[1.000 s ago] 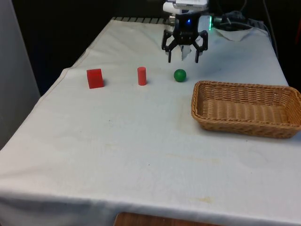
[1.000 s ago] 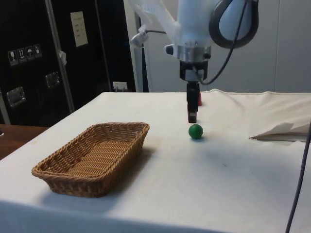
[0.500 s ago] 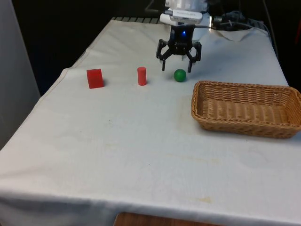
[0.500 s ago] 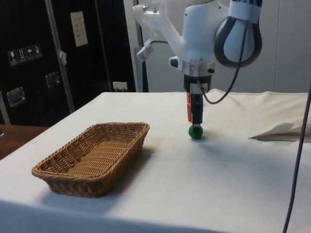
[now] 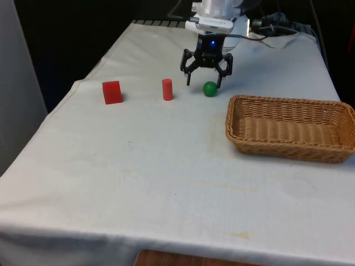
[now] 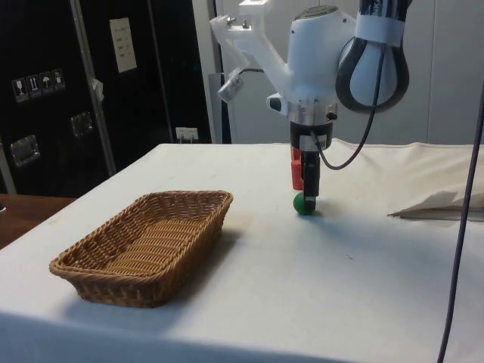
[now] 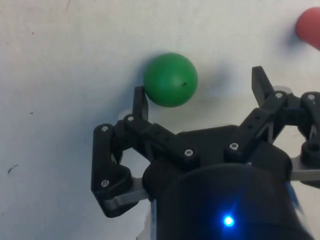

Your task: Pick up the object to the left of the cylinder and place it into the basket.

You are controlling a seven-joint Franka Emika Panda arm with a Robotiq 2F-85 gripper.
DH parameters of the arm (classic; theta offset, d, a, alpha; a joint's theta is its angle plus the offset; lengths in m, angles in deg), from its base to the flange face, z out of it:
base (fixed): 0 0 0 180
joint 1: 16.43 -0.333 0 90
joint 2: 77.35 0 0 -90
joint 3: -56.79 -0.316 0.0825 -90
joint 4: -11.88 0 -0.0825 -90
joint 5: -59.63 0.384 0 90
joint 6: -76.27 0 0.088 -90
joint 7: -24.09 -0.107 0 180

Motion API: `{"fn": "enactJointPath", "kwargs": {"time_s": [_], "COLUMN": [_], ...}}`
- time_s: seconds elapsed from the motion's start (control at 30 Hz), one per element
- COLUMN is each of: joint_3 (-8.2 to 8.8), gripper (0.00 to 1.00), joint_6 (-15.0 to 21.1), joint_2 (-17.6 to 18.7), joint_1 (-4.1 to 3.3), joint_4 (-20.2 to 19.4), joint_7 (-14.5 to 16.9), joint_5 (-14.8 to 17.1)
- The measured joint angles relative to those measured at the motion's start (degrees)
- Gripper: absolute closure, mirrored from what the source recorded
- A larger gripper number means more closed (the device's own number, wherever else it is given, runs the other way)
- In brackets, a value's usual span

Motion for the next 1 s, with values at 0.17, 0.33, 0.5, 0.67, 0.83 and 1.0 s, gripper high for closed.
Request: {"fn": "enactJointPath", "kwargs": {"time_s": [0.17,0.33,0.5,0.67,0.83,1.0], "joint_3": [0.11,0.11,-0.06,-0.29,-0.63,-0.92], "gripper": [0.00,0.00,0.00,0.00,0.00,0.00], "joint_6": [0.0,0.0,0.0,0.0,0.0,0.0], "joint_2": [-0.1,-0.1,0.0,0.5,0.8,0.9], "joint_1": [0.69,0.92,0.92,0.92,0.92,0.92], "joint_4": [0.0,0.0,0.1,0.4,0.6,0.5], "joint_7": [1.1,1.4,1.4,1.4,1.3,1.3], "joint_5": [0.2,0.2,0.2,0.2,0.3,0.6]}}
